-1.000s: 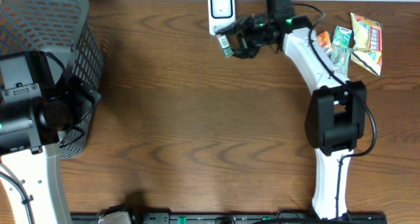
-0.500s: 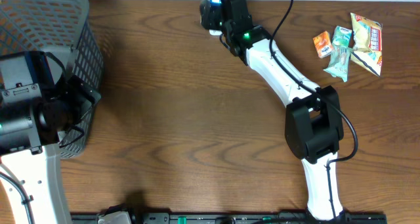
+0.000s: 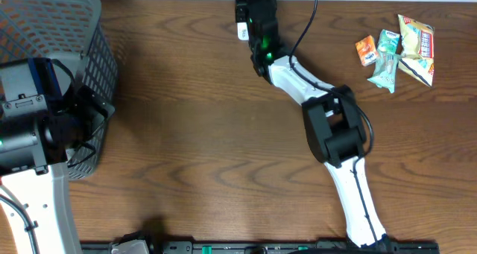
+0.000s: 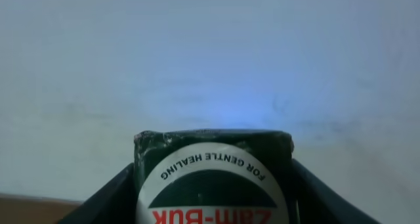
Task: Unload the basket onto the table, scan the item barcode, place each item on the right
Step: 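Hold the green tin up against the white scanner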
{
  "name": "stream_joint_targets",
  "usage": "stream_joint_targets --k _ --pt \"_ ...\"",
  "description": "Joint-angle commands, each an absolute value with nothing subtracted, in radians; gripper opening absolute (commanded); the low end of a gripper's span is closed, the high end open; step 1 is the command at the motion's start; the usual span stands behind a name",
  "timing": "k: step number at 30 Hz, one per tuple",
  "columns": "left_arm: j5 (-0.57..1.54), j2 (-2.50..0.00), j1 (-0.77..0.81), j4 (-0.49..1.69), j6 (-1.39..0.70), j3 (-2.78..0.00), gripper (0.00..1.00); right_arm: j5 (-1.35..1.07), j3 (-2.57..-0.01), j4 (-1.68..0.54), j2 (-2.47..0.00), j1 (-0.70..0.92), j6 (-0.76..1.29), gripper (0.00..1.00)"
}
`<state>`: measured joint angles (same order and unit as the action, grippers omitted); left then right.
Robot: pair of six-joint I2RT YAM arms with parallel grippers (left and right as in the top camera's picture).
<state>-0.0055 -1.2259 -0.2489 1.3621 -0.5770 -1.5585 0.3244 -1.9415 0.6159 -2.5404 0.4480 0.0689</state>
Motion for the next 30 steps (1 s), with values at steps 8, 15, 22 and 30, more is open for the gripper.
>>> stream_joint_targets --k 8,15,22,30 --pt "-0.012 -1.221 -0.254 1.365 -0.581 -1.569 0.97 0.308 -1.948 0.67 -2.591 0.413 0.036 0.57" --pt "-0.012 -1.221 -0.254 1.365 -0.581 -1.569 0.98 0.363 -1.949 0.672 -2.582 0.414 0.072 0.57" --pt "-0.012 -1.221 -0.254 1.365 -0.581 -1.569 0.98 0.574 -1.949 0.48 -2.405 0.372 0.081 0.52" --pt "-0.012 -1.221 -0.254 1.365 -0.581 -1.569 0.98 0.574 -1.948 -0.044 -2.211 0.209 0.081 0.47"
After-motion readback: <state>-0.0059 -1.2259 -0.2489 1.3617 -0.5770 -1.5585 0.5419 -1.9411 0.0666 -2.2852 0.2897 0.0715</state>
